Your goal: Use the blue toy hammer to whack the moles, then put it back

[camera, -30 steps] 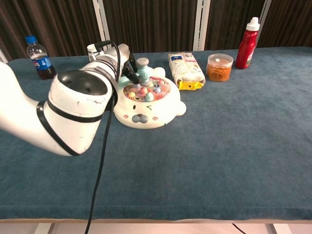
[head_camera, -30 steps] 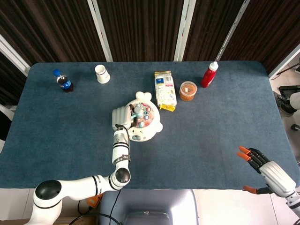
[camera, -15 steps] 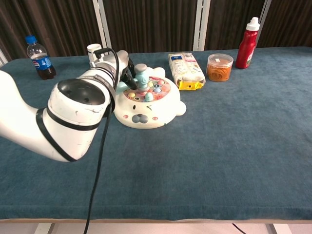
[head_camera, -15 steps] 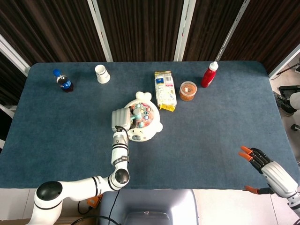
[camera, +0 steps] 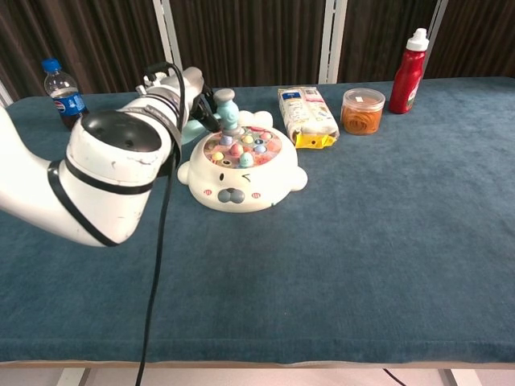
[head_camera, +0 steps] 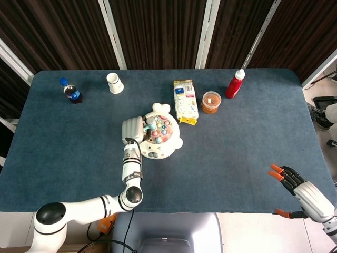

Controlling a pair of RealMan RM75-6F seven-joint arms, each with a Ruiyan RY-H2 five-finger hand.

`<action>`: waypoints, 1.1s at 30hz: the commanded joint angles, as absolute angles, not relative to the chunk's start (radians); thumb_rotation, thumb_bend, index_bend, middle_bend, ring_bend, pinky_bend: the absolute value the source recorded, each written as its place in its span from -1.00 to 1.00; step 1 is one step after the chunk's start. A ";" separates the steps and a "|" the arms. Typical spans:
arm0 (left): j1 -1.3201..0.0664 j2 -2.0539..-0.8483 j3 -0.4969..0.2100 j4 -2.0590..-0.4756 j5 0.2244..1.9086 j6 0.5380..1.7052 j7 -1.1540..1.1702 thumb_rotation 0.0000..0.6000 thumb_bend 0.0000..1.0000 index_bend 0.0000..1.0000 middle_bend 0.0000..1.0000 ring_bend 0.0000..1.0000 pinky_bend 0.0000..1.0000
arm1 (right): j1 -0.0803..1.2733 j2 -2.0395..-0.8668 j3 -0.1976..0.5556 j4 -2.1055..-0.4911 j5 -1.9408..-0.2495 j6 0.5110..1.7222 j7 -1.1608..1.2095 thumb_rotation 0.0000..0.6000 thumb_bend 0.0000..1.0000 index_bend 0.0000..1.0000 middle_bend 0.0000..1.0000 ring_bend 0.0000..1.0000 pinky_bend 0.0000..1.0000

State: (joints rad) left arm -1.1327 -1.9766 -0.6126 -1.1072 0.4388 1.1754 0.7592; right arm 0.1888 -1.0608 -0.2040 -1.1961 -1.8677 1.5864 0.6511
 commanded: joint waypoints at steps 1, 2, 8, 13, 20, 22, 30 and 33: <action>-1.129 -1.968 -0.620 -1.095 0.442 1.172 0.746 1.00 0.80 0.46 0.89 0.64 0.86 | 0.187 -1.061 -0.203 -1.196 -1.866 1.588 0.651 1.00 -0.82 -1.00 -1.00 -1.00 -0.93; -1.128 -1.967 -0.621 -1.088 0.439 1.168 0.744 1.00 0.80 0.46 0.89 0.64 0.86 | 0.187 -1.061 -0.203 -1.195 -1.864 1.588 0.651 1.00 -0.82 -1.00 -1.00 -1.00 -0.93; -1.129 -1.974 -0.615 -1.034 0.432 1.142 0.735 1.00 0.80 0.46 0.89 0.64 0.86 | 0.188 -1.062 -0.202 -1.193 -1.864 1.586 0.655 1.00 -0.82 -1.00 -1.00 -1.00 -0.93; -1.136 -1.986 -0.613 -1.010 0.435 1.126 0.723 1.00 0.79 0.46 0.88 0.64 0.86 | 0.187 -1.064 -0.202 -1.191 -1.865 1.588 0.657 1.00 -0.82 -1.00 -1.00 -1.00 -0.93; -1.149 -2.016 -0.610 -0.962 0.440 1.105 0.705 1.00 0.78 0.46 0.89 0.64 0.86 | 0.187 -1.063 -0.202 -1.190 -1.865 1.590 0.659 1.00 -0.82 -1.00 -1.00 -1.00 -0.93; -1.152 -2.024 -0.609 -0.947 0.439 1.097 0.705 1.00 0.78 0.46 0.89 0.64 0.86 | 0.185 -1.063 -0.201 -1.188 -1.862 1.592 0.661 1.00 -0.82 -1.00 -1.00 -1.00 -0.93; -1.163 -2.046 -0.605 -0.908 0.439 1.079 0.714 1.00 0.78 0.46 0.89 0.64 0.86 | 0.181 -1.064 -0.200 -1.180 -1.860 1.598 0.670 1.00 -0.82 -1.00 -1.00 -1.00 -0.93; -1.163 -2.041 -0.610 -0.920 0.447 1.088 0.712 1.00 0.78 0.46 0.89 0.64 0.86 | 0.181 -1.065 -0.200 -1.177 -1.861 1.600 0.671 1.00 -0.82 -1.00 -1.00 -1.00 -0.93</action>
State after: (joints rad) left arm -1.1633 -2.0431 -0.6084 -0.9159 0.4449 1.0848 0.7124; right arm 0.1807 -1.0645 -0.1998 -1.1774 -1.8606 1.5998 0.6709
